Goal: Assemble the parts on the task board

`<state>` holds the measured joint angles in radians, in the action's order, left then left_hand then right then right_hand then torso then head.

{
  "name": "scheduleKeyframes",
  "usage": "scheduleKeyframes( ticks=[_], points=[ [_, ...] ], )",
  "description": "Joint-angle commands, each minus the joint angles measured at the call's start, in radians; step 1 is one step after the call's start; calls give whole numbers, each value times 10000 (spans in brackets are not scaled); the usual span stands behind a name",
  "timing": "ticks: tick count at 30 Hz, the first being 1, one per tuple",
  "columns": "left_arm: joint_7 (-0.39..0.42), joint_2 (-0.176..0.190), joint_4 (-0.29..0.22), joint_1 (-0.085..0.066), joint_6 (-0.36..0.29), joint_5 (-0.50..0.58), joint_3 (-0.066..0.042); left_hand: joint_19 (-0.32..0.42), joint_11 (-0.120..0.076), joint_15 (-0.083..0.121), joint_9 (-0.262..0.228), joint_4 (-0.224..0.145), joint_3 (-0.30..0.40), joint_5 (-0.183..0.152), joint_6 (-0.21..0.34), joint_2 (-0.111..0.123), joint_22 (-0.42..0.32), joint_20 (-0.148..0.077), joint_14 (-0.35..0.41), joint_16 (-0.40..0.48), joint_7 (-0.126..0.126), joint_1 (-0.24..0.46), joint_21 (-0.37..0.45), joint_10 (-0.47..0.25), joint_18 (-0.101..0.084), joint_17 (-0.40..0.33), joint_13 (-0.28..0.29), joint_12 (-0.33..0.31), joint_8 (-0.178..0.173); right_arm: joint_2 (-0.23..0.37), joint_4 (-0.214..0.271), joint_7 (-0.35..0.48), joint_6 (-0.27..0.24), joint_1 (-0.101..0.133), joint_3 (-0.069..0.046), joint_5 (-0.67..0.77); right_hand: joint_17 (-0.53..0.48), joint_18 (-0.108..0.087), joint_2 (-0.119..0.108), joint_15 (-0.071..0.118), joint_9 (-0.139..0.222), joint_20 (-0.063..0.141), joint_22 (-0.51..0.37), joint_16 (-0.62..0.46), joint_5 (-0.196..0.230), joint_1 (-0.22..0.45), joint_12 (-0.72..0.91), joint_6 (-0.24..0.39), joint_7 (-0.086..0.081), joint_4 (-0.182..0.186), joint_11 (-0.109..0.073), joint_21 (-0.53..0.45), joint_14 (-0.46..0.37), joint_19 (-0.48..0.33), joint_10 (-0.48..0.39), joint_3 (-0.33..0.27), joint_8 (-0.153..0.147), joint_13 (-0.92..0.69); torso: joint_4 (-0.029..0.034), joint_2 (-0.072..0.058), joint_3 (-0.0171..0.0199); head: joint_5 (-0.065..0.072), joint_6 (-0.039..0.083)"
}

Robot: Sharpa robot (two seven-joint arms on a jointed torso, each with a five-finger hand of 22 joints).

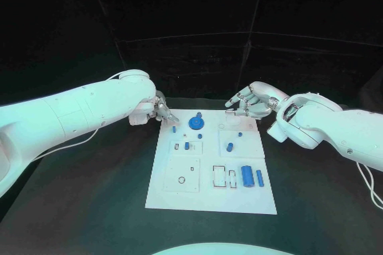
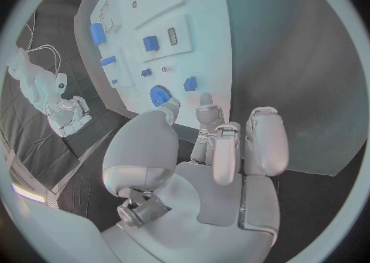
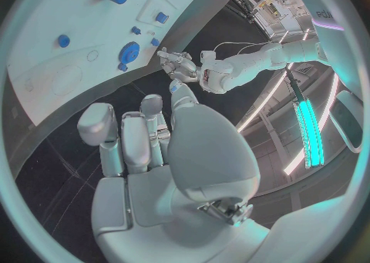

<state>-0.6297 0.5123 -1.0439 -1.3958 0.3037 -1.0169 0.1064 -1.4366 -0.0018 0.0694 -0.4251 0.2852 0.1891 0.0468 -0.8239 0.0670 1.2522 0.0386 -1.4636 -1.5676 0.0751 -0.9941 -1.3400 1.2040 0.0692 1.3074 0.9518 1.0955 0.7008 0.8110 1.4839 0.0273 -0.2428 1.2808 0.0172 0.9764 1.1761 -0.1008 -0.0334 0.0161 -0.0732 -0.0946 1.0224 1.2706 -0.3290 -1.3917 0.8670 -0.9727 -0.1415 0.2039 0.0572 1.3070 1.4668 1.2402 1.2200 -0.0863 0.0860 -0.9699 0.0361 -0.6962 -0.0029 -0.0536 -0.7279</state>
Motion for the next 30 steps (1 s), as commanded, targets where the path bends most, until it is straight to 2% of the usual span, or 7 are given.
scheduleKeyframes(
  ticks=[1, 13, 23, 30],
  points=[
    [317, -89, 125, 40, 241, -117, 2, -6, 47, -78, 9, 1, -53, 26, -51, 5, 18, 73, -1072, -32, 2, -94, 16, 16, 18, 2634, 19, 47, -44, -22, -6, 73, 27, 17, -7, 17, 2, -110, 43, 25, 4, 23, -10, -34, -27, 25, -35, 30, -22, -21, -16, -31, 174, -66, -54, -65, 46, 11, 11, 5, 7, 12, -26],
    [518, -260, 277, 152, 174, -128, 25, -13, 42, -76, 21, 5, -98, 26, -96, -44, 36, 74, -1072, -32, -7, -128, 6, 23, 15, 2634, 26, 60, -36, -70, -41, 84, 41, 17, -7, 17, -9, -115, 54, 26, 4, 22, -38, -45, -34, 13, -41, 33, -21, -22, -18, -47, 172, -81, -58, -65, 46, 17, 12, 11, 8, 23, -42],
    [573, -402, 438, 200, 268, -127, 26, -26, 25, -63, 95, -93, -188, 25, -185, -252, 80, 67, -1072, -32, -26, -518, -12, 30, 10, 2634, 21, 89, -51, -105, -60, 94, 54, 17, -7, 17, -9, -115, 54, 26, 4, 22, -38, -45, -34, 13, -41, 33, -21, -22, -18, -47, 172, -81, -58, -65, 46, 17, 13, 11, 9, 20, -65],
    [611, -440, 504, 245, 322, -127, 30, -25, 21, -60, 116, -131, -199, 25, -210, -306, 85, 64, -1072, -32, -30, -650, -10, 40, 10, 2634, 32, 106, -54, -104, -48, 94, 58, 17, -7, 17, -9, -115, 54, 26, 4, 22, -38, -45, -34, 13, -41, 33, -21, -22, -18, -47, 172, -81, -58, -65, 46, 17, 13, 4, 13, 35, -66]
  ],
)
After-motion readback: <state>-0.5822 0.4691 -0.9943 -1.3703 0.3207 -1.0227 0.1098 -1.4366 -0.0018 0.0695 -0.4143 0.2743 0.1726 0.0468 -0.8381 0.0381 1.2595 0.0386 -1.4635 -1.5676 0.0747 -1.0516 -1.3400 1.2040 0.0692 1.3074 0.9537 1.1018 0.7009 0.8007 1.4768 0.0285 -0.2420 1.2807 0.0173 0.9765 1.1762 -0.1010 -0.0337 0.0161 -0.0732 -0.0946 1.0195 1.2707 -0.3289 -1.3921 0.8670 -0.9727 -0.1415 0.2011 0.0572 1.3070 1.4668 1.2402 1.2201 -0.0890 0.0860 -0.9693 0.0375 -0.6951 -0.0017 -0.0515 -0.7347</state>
